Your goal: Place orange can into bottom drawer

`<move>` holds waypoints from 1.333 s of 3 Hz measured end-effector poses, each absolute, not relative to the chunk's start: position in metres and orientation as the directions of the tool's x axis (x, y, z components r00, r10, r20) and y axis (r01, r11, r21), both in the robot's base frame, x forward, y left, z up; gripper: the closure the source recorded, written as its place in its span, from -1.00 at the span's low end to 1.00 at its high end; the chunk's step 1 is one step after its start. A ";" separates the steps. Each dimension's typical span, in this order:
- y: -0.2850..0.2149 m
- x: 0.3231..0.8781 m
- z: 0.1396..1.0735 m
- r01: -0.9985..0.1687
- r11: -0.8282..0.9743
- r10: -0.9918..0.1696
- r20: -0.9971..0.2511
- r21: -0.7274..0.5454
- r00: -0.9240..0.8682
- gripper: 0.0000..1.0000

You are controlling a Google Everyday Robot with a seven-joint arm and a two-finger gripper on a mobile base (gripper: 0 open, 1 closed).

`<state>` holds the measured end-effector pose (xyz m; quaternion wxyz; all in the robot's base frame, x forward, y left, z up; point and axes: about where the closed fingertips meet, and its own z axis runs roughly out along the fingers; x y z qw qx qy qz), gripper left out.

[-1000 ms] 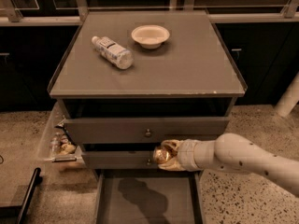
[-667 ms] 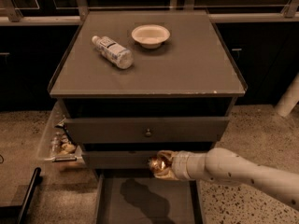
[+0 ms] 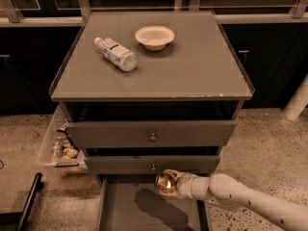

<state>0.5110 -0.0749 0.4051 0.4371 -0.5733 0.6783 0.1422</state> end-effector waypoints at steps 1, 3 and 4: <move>-0.075 0.511 0.405 -0.902 0.302 -0.653 -0.756 -0.308 0.039 1.00; -0.055 0.515 0.321 -0.919 0.298 -0.623 -0.782 -0.258 0.017 1.00; -0.046 0.518 0.273 -0.923 0.299 -0.597 -0.802 -0.241 0.016 1.00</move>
Offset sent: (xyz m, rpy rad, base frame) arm 0.0067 0.0208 -0.0886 0.0256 0.0492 0.0032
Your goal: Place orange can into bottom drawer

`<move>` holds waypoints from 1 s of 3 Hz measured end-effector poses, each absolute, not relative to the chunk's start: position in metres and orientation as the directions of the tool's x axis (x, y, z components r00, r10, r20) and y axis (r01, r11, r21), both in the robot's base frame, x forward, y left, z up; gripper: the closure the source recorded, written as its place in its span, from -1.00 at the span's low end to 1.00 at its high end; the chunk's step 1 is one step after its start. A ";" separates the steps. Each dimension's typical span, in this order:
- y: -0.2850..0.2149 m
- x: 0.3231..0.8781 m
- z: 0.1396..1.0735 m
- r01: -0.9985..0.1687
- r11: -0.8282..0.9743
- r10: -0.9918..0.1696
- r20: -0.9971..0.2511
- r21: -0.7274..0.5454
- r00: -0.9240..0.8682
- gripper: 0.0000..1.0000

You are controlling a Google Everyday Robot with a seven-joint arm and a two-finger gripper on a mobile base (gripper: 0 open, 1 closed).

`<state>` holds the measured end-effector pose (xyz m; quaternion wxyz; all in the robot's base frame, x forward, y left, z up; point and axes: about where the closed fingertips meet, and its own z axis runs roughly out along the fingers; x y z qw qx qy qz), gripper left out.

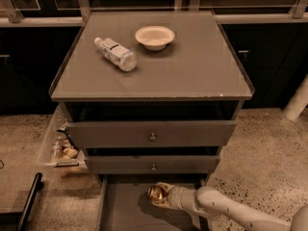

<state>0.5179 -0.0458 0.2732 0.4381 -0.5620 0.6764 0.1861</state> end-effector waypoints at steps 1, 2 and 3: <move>-0.044 0.520 0.238 -0.925 0.299 -0.585 -0.811 -0.232 0.014 1.00; -0.050 0.519 0.202 -0.935 0.288 -0.601 -0.799 -0.206 -0.009 1.00; -0.064 0.516 0.173 -0.946 0.274 -0.635 -0.771 -0.174 -0.042 1.00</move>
Offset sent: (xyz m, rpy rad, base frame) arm 0.0003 -0.0179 -0.1169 -0.0369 0.0837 0.0154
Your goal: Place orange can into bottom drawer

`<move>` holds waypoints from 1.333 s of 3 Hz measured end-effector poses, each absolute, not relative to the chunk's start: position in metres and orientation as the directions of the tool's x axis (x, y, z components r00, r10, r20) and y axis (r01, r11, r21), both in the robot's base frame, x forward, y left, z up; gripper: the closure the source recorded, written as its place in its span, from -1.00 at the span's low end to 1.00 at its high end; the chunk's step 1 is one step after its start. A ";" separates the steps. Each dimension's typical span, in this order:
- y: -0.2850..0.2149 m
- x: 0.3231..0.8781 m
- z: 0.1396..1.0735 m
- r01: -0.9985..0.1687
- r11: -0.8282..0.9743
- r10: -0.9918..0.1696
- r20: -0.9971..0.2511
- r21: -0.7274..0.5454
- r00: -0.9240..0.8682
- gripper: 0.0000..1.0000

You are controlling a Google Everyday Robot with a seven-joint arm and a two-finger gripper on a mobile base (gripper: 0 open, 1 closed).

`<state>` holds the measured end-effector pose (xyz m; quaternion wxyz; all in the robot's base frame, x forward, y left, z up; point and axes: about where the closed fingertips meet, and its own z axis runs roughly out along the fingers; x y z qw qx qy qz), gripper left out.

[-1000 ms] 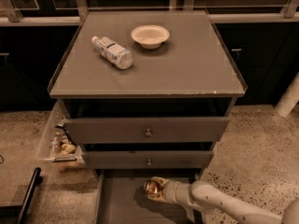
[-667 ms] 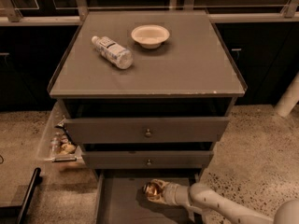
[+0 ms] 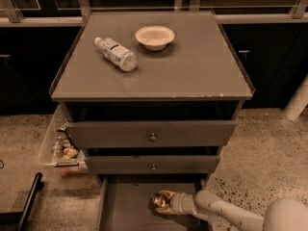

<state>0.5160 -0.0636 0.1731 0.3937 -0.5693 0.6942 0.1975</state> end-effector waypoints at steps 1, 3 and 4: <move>-0.078 0.513 0.149 -0.952 0.271 -0.662 -0.745 -0.139 -0.080 1.00; -0.080 0.513 0.148 -0.953 0.271 -0.665 -0.743 -0.139 -0.081 0.16; -0.080 0.513 0.148 -0.953 0.271 -0.665 -0.743 -0.138 -0.081 -0.30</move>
Offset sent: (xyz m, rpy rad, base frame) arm -0.0028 -0.0123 -0.0205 -0.0306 0.0404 -0.0027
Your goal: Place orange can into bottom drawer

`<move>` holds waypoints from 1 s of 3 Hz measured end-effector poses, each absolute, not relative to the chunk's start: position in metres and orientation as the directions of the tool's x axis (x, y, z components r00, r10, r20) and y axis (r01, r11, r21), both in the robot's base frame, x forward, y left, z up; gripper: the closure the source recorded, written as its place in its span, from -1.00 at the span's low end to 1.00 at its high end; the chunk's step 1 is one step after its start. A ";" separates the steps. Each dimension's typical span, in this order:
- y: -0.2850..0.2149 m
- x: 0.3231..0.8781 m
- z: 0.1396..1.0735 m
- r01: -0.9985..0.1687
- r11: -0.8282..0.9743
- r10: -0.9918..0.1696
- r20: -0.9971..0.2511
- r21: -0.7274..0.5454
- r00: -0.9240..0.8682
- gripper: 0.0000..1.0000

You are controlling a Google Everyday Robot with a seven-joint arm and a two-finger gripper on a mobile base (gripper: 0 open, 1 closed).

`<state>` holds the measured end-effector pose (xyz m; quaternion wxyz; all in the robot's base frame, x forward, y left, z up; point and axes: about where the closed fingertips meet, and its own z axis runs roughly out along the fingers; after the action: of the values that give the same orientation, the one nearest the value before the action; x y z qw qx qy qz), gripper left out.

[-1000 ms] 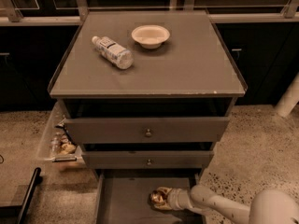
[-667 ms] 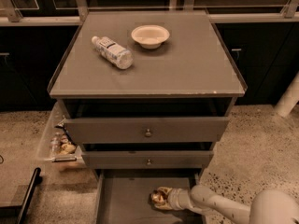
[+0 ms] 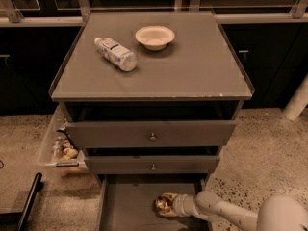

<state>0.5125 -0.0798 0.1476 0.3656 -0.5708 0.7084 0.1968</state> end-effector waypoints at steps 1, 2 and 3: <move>-0.080 0.513 0.148 -0.953 0.271 -0.665 -0.743 -0.138 -0.081 -0.76; -0.080 0.512 0.148 -0.953 0.271 -0.665 -0.743 -0.138 -0.081 -1.00; -0.079 0.511 0.147 -0.953 0.270 -0.663 -0.744 -0.135 -0.083 -1.00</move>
Offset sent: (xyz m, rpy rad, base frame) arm 0.0000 0.0000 0.0000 0.0000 0.0000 0.0000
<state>0.5115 -0.0795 0.1474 0.3654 -0.5703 0.7083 0.1988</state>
